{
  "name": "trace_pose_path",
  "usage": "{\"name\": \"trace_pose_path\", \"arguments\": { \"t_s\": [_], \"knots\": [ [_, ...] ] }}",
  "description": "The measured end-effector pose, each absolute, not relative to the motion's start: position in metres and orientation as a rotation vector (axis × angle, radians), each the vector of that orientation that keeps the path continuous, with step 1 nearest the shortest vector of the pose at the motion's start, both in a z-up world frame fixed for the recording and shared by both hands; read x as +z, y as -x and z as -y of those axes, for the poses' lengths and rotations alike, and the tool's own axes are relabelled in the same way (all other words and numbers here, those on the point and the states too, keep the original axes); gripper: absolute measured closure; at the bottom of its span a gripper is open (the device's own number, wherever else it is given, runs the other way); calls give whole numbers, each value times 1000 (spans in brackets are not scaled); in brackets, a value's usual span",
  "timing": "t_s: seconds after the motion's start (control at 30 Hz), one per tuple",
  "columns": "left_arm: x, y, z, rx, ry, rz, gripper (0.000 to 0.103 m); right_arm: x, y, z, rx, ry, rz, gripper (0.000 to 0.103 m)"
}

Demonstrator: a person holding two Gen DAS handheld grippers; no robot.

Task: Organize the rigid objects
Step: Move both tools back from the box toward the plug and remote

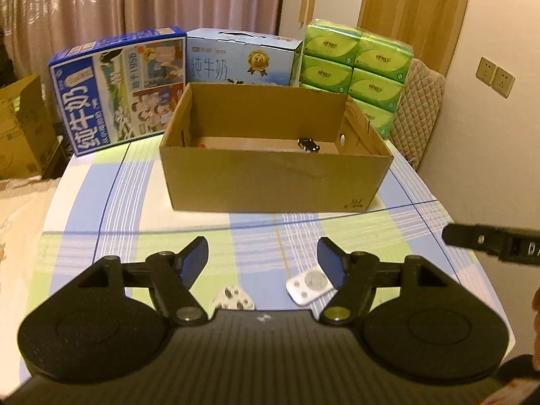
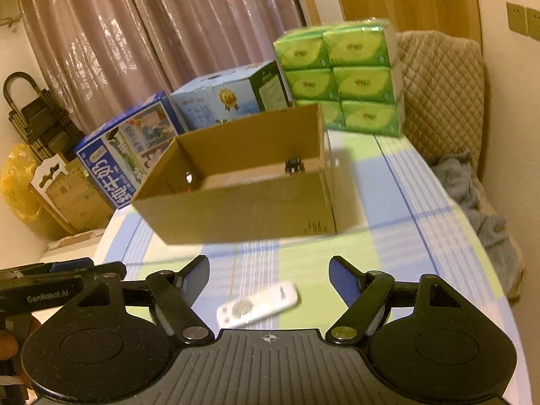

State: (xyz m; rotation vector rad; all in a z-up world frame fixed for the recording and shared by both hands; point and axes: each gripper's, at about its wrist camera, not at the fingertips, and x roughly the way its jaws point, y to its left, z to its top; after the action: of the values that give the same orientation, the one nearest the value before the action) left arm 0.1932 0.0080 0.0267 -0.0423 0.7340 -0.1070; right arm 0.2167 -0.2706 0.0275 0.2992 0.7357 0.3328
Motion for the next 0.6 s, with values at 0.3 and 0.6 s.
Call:
{"name": "trace_pose_path", "arguments": {
  "t_s": [0.3,0.6],
  "knots": [
    [21,-143,-3,-56,41,-727,25,18,-162,274,335,-337,-751,28],
    [8,-121,-2,-39,63,-766,23,10,-137,277,329,-344,-771,28]
  ]
}}
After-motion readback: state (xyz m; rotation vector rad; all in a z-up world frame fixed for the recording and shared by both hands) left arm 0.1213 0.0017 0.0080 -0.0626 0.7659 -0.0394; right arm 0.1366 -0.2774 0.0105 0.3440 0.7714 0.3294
